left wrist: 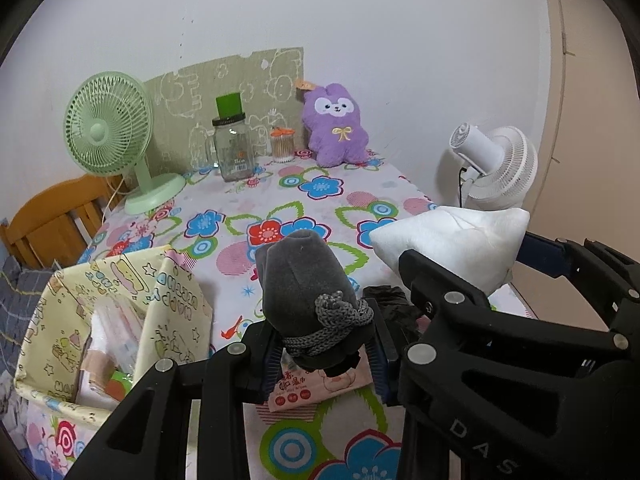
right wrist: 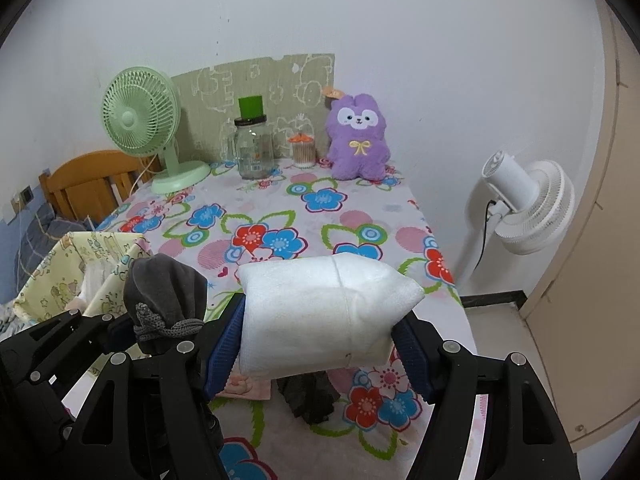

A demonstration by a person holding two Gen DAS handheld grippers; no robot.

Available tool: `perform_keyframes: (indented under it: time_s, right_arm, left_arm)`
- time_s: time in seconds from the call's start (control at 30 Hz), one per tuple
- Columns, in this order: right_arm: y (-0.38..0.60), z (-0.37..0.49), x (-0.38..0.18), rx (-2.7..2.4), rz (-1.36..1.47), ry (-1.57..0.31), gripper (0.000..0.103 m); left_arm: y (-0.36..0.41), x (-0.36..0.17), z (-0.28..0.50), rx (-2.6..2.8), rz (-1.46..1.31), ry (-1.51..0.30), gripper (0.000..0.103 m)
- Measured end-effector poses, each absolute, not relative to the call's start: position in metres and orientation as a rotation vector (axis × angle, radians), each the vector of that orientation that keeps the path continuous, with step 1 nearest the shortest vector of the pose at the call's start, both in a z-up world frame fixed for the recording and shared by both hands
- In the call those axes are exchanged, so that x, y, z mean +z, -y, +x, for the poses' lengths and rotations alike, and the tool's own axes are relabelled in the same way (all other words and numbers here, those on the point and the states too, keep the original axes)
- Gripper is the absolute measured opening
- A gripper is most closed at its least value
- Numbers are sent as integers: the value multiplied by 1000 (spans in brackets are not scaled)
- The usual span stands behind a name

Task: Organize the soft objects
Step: 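Lift the white cloth and gray pouch and carry them toward the fabric box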

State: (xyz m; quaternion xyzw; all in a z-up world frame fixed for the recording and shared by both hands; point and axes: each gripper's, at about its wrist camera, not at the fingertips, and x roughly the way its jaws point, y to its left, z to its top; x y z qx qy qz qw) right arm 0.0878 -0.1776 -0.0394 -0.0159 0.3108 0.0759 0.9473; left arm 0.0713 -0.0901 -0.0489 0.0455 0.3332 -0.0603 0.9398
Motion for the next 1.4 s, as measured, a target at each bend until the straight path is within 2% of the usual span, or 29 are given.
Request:
perform_keyframes:
  time_s: [0.8, 1.4]
  right_arm:
    - [155, 41, -5, 131, -61, -549, 73]
    - [117, 48, 4, 208, -107, -532, 73]
  left_arm:
    - [69, -23, 37, -140, 132, -609, 38]
    - [34, -17, 37, -86, 160, -588, 38]
